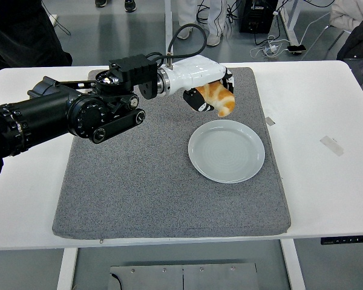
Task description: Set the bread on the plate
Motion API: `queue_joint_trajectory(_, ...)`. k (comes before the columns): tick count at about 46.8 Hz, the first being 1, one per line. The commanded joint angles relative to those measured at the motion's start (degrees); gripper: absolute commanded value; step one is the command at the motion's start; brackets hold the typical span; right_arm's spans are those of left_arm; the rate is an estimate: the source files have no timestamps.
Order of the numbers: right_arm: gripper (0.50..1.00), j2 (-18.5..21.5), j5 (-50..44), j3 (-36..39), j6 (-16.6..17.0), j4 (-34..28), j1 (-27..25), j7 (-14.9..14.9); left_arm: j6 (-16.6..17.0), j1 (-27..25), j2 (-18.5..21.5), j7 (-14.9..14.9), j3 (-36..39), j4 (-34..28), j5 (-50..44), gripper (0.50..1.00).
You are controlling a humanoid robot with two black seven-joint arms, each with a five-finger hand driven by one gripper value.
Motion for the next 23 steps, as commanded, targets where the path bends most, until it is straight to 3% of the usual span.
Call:
queue_joint_trajectory(1, 1.0, 0.0, 0.0, 0.0, 0.0, 0.0, 0.0, 0.1, 0.0, 0.4, 0.0, -1.1, 0.5, -1.0, 0.4, 0.5)
queue_joint_trajectory(23, 1.0, 0.0, 0.0, 0.0, 0.0, 0.0, 0.0, 0.0, 0.6, 4.6, 0.0, -1.4, 4.1, -2.6, 3.5, 0.5)
